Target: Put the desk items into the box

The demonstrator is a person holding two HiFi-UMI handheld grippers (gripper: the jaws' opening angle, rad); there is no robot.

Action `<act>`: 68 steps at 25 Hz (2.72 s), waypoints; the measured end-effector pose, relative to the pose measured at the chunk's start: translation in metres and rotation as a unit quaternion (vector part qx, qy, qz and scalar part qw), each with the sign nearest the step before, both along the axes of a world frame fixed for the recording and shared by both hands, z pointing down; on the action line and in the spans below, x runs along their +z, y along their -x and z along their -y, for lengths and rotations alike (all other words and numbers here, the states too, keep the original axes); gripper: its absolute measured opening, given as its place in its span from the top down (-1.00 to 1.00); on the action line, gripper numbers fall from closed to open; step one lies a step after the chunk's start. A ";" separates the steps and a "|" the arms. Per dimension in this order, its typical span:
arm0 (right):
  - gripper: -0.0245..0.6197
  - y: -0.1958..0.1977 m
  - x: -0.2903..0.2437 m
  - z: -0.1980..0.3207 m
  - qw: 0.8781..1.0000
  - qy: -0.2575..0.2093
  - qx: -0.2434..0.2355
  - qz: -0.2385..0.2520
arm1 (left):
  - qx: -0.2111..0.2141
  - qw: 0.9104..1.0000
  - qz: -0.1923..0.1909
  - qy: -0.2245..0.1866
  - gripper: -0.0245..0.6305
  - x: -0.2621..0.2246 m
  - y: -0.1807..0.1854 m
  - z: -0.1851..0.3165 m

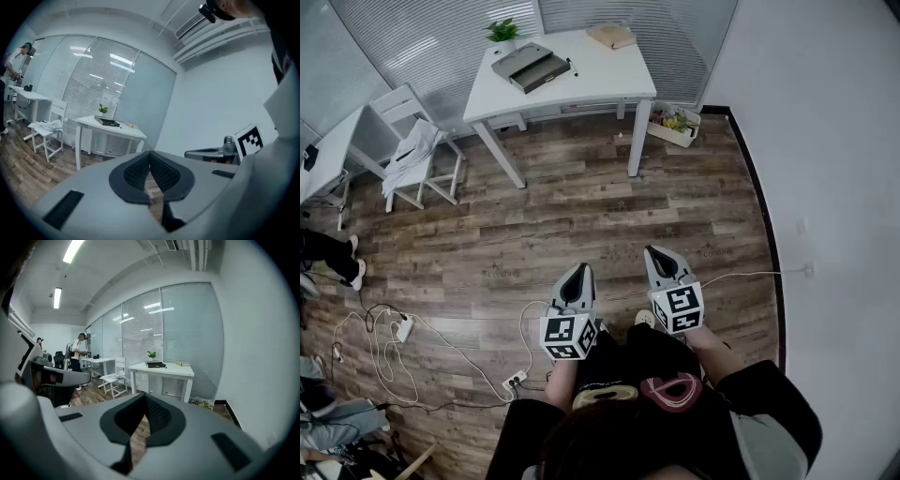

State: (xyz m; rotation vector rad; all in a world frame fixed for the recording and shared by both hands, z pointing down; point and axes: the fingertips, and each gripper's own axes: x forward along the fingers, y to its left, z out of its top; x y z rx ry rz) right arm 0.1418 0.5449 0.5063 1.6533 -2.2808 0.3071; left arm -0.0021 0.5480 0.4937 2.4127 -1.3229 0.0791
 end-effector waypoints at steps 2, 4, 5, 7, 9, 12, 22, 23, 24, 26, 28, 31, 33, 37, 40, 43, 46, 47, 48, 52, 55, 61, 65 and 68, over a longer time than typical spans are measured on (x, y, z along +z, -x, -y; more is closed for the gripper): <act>0.90 0.006 0.000 0.003 1.000 -0.003 0.005 -0.001 | 0.003 1.000 0.001 -0.001 0.87 0.001 0.007 0.003; 0.90 0.011 0.000 0.005 1.000 -0.005 0.012 0.002 | 0.008 1.000 0.001 -0.001 0.87 0.002 0.014 0.005; 0.90 0.014 0.000 0.006 1.000 -0.006 0.016 0.006 | 0.012 1.000 0.000 -0.002 0.87 0.002 0.017 0.005; 0.90 0.019 -0.002 0.007 0.999 -0.012 0.027 0.014 | 0.020 1.000 -0.002 -0.003 0.87 0.001 0.023 0.004; 0.90 0.024 -0.005 0.009 0.999 -0.021 0.038 0.023 | 0.027 1.000 -0.003 -0.005 0.87 0.002 0.030 0.003; 0.90 0.032 -0.007 0.010 0.998 -0.027 0.046 0.034 | 0.033 0.999 -0.002 -0.005 0.87 0.004 0.042 0.005; 0.87 0.050 0.001 0.028 0.999 -0.012 0.010 0.041 | 0.023 1.000 -0.004 -0.011 0.87 0.006 0.056 0.023; 0.87 0.050 0.001 0.034 0.999 -0.013 0.010 0.042 | 0.021 1.000 -0.002 -0.010 0.87 0.008 0.056 0.027; 0.87 0.049 0.000 0.041 0.999 -0.016 0.009 0.041 | 0.018 1.000 -0.001 -0.008 0.87 0.009 0.057 0.032; 0.87 0.048 0.002 0.058 0.999 -0.018 0.005 0.033 | 0.008 1.000 0.001 -0.005 0.87 0.013 0.060 0.046; 0.87 0.044 0.010 0.076 1.000 -0.011 0.001 0.023 | -0.006 1.000 0.001 0.000 0.87 0.017 0.062 0.060; 0.87 0.038 0.017 0.107 1.000 -0.002 -0.013 0.019 | -0.021 1.000 0.004 0.002 0.87 0.020 0.060 0.087; 0.87 0.036 0.014 0.131 1.000 -0.005 -0.024 0.017 | -0.030 1.000 0.007 0.000 0.87 0.019 0.058 0.108; 0.87 0.027 0.012 0.180 0.999 -0.002 -0.035 0.022 | -0.040 0.999 0.014 -0.003 0.87 0.010 0.046 0.152; 0.88 0.019 0.011 0.214 0.999 -0.003 -0.049 0.024 | -0.049 0.999 0.016 -0.004 0.87 0.006 0.036 0.183; 0.89 0.013 0.010 0.244 0.998 -0.004 -0.066 0.021 | -0.060 0.998 0.017 -0.005 0.87 0.004 0.024 0.210; 0.89 0.006 0.011 0.269 0.996 0.003 -0.084 0.018 | -0.064 0.998 0.020 -0.007 0.87 0.002 0.010 0.234; 0.89 0.004 0.012 0.278 0.996 0.006 -0.091 0.016 | -0.065 0.998 0.022 -0.007 0.87 0.001 0.006 0.242; 0.89 0.002 0.013 0.286 0.995 0.008 -0.097 0.014 | -0.066 0.998 0.023 -0.006 0.87 0.001 0.002 0.250; 0.89 -0.009 0.016 0.312 0.994 0.010 -0.110 0.016 | -0.075 0.997 0.026 -0.008 0.87 0.001 -0.012 0.279; 0.89 -0.019 0.017 0.327 0.993 0.011 -0.114 0.021 | -0.080 0.996 0.029 -0.005 0.87 0.003 -0.023 0.291; 0.89 -0.035 0.018 0.350 0.993 0.012 -0.112 0.033 | -0.082 0.996 0.031 0.000 0.87 0.007 -0.039 0.306; 0.89 -0.034 0.021 0.358 0.993 0.015 -0.115 0.037 | -0.078 0.996 0.035 0.008 0.87 0.014 -0.043 0.312; 0.89 -0.034 0.021 0.365 0.992 0.016 -0.119 0.031 | -0.073 0.997 0.034 0.005 0.87 0.012 -0.048 0.322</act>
